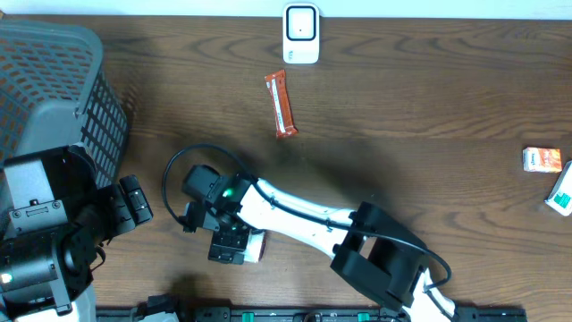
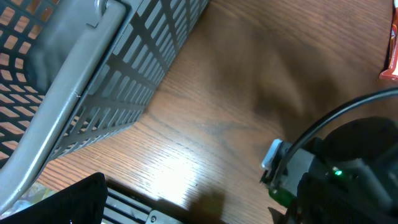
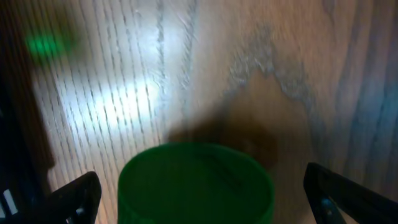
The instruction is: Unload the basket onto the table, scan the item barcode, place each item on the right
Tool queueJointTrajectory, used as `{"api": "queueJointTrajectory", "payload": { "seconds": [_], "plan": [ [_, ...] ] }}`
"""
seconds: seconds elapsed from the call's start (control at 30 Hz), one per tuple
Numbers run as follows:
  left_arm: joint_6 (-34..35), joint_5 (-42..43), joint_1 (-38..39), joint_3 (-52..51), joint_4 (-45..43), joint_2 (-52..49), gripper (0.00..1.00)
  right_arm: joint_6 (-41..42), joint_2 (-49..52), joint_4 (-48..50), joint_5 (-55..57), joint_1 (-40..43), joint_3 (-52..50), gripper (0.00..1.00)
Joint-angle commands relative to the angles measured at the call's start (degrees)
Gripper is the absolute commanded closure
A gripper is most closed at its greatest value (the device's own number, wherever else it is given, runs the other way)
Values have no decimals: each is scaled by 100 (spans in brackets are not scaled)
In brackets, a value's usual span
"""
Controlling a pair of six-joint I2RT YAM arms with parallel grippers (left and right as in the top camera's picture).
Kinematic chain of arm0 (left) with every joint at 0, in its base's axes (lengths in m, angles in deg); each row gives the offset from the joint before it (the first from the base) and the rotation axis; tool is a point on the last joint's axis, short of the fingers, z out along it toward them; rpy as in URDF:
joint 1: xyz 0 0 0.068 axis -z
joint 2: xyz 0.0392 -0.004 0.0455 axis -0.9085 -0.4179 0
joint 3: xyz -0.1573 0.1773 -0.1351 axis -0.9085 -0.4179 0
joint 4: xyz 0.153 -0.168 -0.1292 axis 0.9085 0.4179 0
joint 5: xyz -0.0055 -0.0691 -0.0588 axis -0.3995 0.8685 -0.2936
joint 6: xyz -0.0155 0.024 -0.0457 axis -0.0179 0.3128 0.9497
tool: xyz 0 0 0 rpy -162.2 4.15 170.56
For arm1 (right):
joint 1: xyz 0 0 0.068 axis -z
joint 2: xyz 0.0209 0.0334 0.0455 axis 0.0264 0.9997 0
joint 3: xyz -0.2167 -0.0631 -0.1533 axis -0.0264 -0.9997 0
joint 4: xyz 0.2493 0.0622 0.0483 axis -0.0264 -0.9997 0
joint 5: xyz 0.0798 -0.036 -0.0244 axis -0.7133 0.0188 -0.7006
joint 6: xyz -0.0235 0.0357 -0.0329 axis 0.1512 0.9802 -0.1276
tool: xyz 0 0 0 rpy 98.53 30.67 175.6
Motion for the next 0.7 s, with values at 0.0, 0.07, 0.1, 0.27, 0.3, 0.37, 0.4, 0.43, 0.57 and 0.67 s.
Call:
{"api": "queueJointTrajectory", "payload": {
  "seconds": [0.0,0.07,0.1,0.27,0.3,0.37,0.4,0.43,0.57,0.67],
  "plan": [
    [-81,-94,-35,-52,17,4,2,-101,46,24,144,-61,-7,2],
    [-81,-94,-35,-55,17,4,2,-103,46,59,146,-61,-7,2],
    [-81,-94,-37,-55,17,4,2,-103,50,81,146,-61,-7,2],
    [-81,-94,-35,-55,92,4,2,-107,101,186,149,-61,-7,4],
    [-81,-94,-35,-52,105,4,2,-107,111,192,149,-61,-7,5],
    [-81,-94,-37,-52,125,4,2,-107,140,203,149,-61,-7,12],
    [-81,-94,-37,-55,122,4,2,-107,157,208,153,-61,-7,16],
    [-81,-94,-37,-52,122,4,2,-107,175,210,168,-61,-7,21],
    [-81,-94,-37,-55,122,4,2,-105,256,212,195,-61,-7,36],
    [-81,-94,-35,-52,122,4,2,-96,260,214,238,-61,-4,39]
  ]
}}
